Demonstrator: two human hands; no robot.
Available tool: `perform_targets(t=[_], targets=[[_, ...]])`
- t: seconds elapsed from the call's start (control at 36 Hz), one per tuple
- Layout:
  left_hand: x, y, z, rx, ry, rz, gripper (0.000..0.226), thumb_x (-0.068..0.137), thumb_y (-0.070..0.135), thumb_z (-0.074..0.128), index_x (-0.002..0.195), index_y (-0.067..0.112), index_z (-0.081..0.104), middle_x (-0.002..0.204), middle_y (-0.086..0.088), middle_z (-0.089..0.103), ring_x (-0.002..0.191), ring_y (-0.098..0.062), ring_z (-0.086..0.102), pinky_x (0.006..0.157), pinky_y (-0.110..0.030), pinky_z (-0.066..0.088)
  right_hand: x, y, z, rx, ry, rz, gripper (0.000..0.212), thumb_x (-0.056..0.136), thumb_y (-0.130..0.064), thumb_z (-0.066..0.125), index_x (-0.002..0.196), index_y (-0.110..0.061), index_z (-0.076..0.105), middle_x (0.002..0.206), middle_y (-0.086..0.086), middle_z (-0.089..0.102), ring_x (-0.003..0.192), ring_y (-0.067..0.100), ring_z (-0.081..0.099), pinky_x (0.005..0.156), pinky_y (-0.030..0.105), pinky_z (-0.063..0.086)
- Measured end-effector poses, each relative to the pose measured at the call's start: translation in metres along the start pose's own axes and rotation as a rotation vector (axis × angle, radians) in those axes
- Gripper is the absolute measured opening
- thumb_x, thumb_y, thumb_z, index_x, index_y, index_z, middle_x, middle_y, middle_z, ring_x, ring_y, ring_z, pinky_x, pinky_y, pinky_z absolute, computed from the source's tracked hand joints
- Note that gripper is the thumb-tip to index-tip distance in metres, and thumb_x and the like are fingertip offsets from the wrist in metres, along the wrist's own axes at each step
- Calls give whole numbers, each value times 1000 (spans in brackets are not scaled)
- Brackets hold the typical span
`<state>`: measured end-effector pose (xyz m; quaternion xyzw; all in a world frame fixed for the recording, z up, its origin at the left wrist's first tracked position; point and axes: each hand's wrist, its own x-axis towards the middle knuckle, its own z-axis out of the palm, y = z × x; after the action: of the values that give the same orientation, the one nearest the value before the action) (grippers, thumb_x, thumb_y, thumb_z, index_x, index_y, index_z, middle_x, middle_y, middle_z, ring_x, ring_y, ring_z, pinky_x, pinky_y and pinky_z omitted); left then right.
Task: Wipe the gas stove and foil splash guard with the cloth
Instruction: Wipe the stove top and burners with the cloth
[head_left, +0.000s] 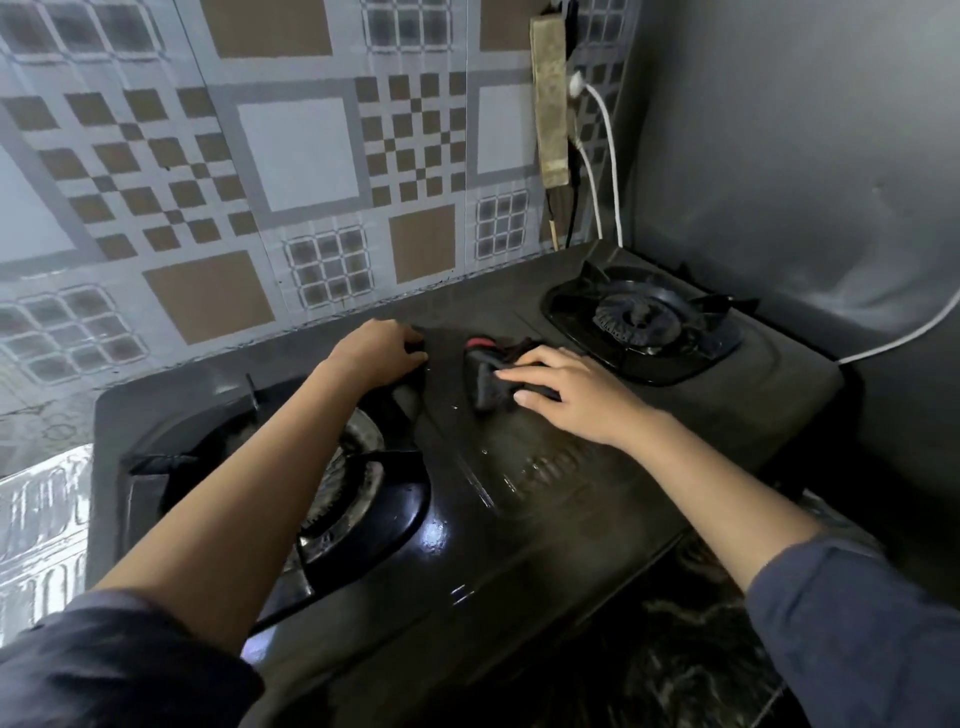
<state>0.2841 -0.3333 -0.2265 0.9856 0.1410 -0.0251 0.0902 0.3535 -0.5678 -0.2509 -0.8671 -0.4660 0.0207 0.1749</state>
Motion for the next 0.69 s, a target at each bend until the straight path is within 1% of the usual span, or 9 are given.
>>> perform_targets(t=[0.08, 0.14, 0.25, 0.33, 0.42, 0.53, 0.58, 0.69], targets=[[-4, 12, 0, 16, -9, -42, 35, 94, 31, 48, 122, 15, 60, 118, -13, 63, 108, -31, 56, 90, -39, 47, 11, 13, -5, -28, -50, 40, 38, 95, -41, 42, 133, -37, 46, 135, -8, 45, 125, 17, 40, 101, 37, 35], [-5, 20, 0, 19, -21, -59, 35, 94, 32, 48, 123, 16, 59, 120, -13, 62, 109, -30, 56, 92, -40, 47, 16, 20, -8, -36, -44, 77, 40, 95, -42, 40, 134, -36, 44, 137, -6, 44, 126, 20, 39, 100, 37, 34], [-7, 32, -1, 38, -57, -97, 38, 95, 33, 46, 128, 15, 55, 124, -13, 59, 112, -30, 54, 93, -38, 44, 19, 23, -5, -79, 10, 139, 41, 96, -44, 37, 135, -34, 43, 133, -3, 46, 123, 23, 40, 97, 38, 37], [-11, 37, 1, 36, -69, -116, 42, 97, 32, 44, 135, 14, 47, 134, -12, 53, 120, -31, 50, 98, -38, 40, 17, 19, 0, -134, 88, 184, 42, 95, -44, 37, 134, -32, 44, 130, 1, 48, 120, 26, 42, 94, 39, 37], [-15, 38, 5, 35, -74, -97, 45, 97, 31, 42, 139, 15, 41, 145, -8, 43, 126, -30, 46, 105, -38, 37, 11, 11, 4, -180, 127, 265, 42, 95, -43, 36, 133, -27, 44, 132, 6, 46, 121, 29, 40, 94, 40, 36], [-19, 38, 6, 51, -99, -47, 45, 98, 28, 41, 140, 13, 41, 148, -9, 39, 130, -31, 42, 108, -39, 35, 2, -4, 7, -233, 161, 370, 40, 96, -40, 35, 131, -24, 44, 134, 11, 43, 123, 32, 38, 96, 42, 34], [-21, 35, 8, 46, -106, -26, 48, 98, 28, 41, 143, 13, 35, 153, -7, 31, 135, -30, 37, 112, -38, 30, 1, -12, 8, -235, 152, 423, 39, 97, -39, 34, 132, -25, 42, 136, 12, 40, 125, 32, 35, 98, 43, 32], [-25, 27, 11, 23, -90, 34, 48, 99, 26, 38, 144, 12, 32, 154, -7, 28, 138, -28, 33, 114, -36, 24, 9, -26, 9, -207, 121, 521, 41, 98, -37, 31, 138, -30, 35, 142, 12, 33, 129, 32, 29, 103, 46, 27]])
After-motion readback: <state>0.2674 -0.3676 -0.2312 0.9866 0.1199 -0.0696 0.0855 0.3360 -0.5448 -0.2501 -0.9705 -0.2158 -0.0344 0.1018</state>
